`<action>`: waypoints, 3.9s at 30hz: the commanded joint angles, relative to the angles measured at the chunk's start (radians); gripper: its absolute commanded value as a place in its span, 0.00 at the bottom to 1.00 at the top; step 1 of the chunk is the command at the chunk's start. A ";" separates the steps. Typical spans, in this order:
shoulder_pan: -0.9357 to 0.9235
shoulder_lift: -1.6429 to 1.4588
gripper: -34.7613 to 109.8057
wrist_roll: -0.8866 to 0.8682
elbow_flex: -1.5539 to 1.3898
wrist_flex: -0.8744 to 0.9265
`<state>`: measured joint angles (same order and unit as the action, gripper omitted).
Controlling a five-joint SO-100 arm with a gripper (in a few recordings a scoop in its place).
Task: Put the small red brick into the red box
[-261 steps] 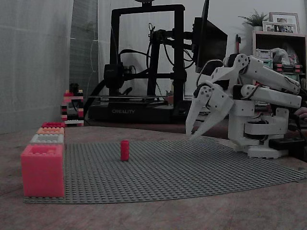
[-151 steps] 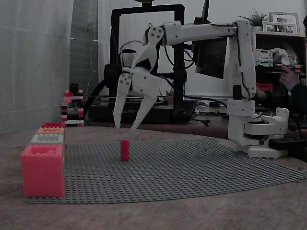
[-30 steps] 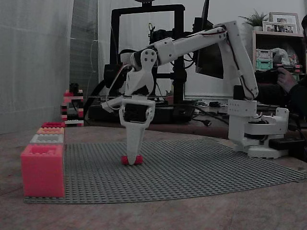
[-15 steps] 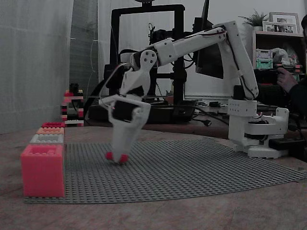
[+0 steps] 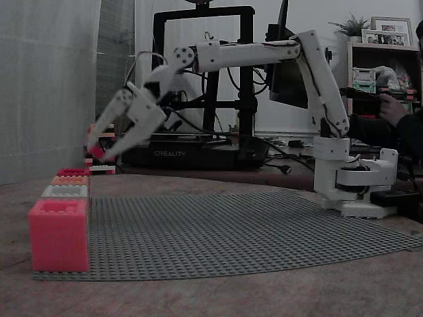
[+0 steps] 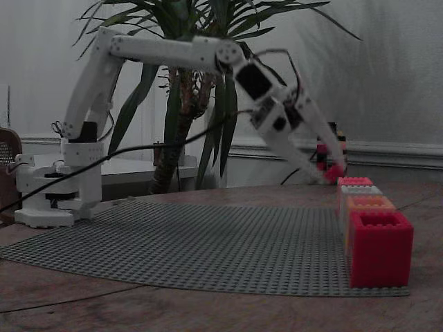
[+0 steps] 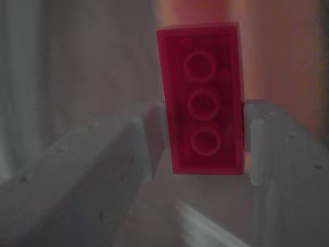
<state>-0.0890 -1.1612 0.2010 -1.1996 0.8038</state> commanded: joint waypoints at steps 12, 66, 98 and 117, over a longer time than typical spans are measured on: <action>-0.183 0.173 0.24 -0.037 0.288 -0.141; 0.025 -1.318 0.25 -0.040 -1.338 0.144; 0.129 -2.059 0.24 -0.112 -1.661 0.598; 0.104 -2.059 0.24 -0.132 -1.663 0.600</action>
<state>0.0107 -3.2091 0.0644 -2.8747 1.3852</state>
